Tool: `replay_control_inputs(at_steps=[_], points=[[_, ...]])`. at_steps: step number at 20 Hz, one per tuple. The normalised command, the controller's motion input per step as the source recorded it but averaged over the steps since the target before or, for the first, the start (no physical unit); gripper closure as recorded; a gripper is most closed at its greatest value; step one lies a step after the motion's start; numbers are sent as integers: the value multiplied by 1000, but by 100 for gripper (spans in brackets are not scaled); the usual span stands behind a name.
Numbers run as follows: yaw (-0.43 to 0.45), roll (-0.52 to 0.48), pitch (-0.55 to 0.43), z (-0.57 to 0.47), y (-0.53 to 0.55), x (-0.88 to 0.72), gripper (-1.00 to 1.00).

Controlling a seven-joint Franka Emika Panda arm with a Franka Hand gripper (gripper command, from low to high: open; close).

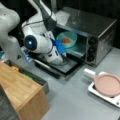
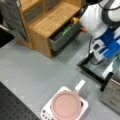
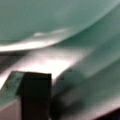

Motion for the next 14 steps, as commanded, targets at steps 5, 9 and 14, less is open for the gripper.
replay_control_inputs(at_steps=[5, 9, 14], points=[[314, -61, -15, -37, -261, 118, -100], [268, -58, 3, -1, -296, 157, -100], [224, -18, 29, 61, -257, 189, -100]])
